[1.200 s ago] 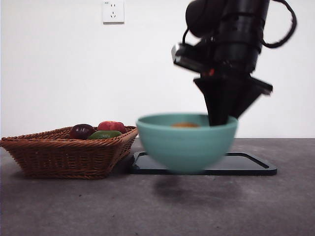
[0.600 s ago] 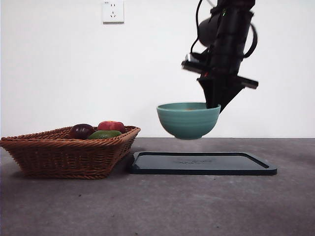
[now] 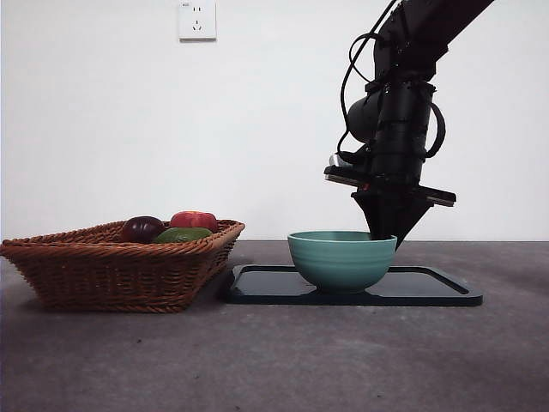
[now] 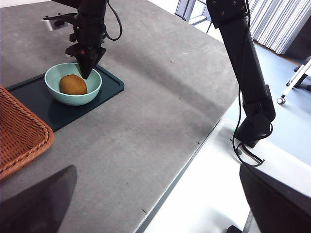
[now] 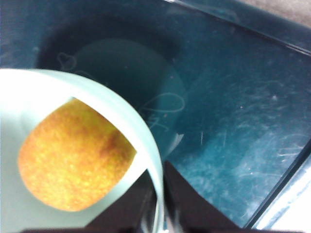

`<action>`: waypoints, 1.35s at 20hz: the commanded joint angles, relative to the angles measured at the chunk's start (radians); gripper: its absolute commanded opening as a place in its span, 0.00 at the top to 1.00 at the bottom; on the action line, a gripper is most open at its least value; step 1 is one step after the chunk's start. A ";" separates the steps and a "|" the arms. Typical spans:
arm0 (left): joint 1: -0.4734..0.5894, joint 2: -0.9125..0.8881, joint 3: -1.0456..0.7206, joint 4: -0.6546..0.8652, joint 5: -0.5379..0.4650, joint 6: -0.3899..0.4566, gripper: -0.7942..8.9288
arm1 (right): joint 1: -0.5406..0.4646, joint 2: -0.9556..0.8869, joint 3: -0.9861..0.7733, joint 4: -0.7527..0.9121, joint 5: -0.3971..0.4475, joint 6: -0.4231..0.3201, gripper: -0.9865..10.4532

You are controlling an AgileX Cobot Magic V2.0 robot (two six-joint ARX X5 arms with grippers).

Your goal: Pick up the wifruite, put it on the bowl, pick up the plate, put it on desk

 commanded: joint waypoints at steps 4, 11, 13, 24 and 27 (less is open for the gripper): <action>-0.008 0.003 0.018 0.011 0.004 0.001 0.37 | -0.001 0.020 0.038 -0.010 0.001 -0.011 0.72; -0.008 0.003 0.018 0.012 0.004 0.002 0.37 | -0.001 -0.257 0.108 -0.133 0.063 -0.036 0.47; -0.008 0.003 0.018 0.012 0.004 0.002 0.37 | 0.006 -0.418 0.061 -0.133 0.069 -0.035 0.47; -0.008 0.003 0.018 0.035 0.004 0.001 0.37 | 0.008 -1.314 -0.494 -0.133 0.051 0.029 0.47; -0.008 0.003 0.018 0.036 0.004 0.001 0.37 | 0.008 -1.522 -0.613 -0.133 0.006 0.056 0.47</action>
